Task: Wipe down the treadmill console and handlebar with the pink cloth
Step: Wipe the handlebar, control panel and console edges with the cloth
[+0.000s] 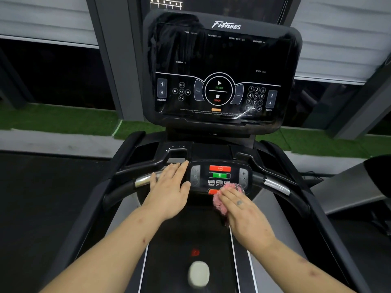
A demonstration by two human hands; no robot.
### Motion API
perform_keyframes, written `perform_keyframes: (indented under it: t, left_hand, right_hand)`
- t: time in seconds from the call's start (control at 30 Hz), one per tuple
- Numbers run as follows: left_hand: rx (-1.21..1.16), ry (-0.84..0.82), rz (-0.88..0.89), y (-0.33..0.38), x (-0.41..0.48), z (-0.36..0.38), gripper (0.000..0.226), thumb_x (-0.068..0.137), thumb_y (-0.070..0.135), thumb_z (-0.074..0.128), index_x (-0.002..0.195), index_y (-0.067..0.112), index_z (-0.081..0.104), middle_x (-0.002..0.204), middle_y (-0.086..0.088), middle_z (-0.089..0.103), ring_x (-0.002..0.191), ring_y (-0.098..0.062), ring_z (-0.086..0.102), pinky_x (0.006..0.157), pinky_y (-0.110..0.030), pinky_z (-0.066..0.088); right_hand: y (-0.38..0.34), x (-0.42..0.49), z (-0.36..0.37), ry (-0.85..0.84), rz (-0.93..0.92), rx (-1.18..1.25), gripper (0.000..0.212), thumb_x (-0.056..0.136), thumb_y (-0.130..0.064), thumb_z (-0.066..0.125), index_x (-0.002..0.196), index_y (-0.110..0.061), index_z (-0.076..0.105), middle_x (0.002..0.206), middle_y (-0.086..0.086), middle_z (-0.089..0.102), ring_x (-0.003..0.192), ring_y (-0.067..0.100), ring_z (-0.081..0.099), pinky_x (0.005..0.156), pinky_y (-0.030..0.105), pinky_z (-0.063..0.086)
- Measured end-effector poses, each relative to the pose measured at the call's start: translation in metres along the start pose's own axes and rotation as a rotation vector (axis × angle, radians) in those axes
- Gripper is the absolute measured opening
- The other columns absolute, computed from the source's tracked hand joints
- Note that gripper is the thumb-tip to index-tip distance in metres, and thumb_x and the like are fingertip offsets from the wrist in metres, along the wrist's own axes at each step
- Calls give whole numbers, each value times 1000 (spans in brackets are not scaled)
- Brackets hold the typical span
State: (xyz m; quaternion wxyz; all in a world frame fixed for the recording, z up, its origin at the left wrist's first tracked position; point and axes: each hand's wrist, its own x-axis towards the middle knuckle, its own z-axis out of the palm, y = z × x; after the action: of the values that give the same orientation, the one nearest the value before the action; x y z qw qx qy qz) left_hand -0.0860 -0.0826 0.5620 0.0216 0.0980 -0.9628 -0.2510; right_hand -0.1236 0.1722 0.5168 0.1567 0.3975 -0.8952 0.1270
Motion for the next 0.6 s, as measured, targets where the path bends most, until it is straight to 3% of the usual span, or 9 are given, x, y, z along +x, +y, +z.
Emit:
perform_keyframes:
  t: [0.13, 0.3, 0.47, 0.6]
  left_hand:
    - [5, 0, -5, 0, 0, 1, 63, 107, 44, 33, 160, 42, -1, 171, 9, 9, 156, -11, -2, 127, -52, -2]
    - [2, -6, -4, -1, 0, 0, 63, 107, 44, 34, 161, 41, 0, 171, 9, 7, 156, -11, -3, 126, -51, -3]
    - [-11, -4, -1, 0, 0, -1, 63, 107, 43, 34, 161, 41, 1, 171, 8, 8, 156, -11, -3, 126, -51, -4]
    - [-14, -2, -4, -1, 0, 1, 63, 107, 44, 34, 161, 42, 1, 171, 9, 8, 156, -10, -3, 126, -51, -4]
  right_hand:
    - [-15, 11, -7, -18, 124, 62, 47, 95, -20, 40, 135, -14, 64, 135, 4, 65, 130, 21, 56, 108, 43, 48]
    - [-20, 51, -48, -171, 482, 497, 33, 103, -21, 48, 124, -43, 60, 114, -14, 64, 103, 6, 61, 77, 16, 49]
    - [-7, 82, -86, -124, 550, 702, 23, 106, -33, 47, 122, -47, 55, 114, -15, 64, 96, 4, 63, 72, 25, 50]
    - [4, 102, -97, -102, 556, 914, 19, 101, -36, 58, 115, -49, 55, 105, -5, 73, 86, 21, 73, 76, 47, 61]
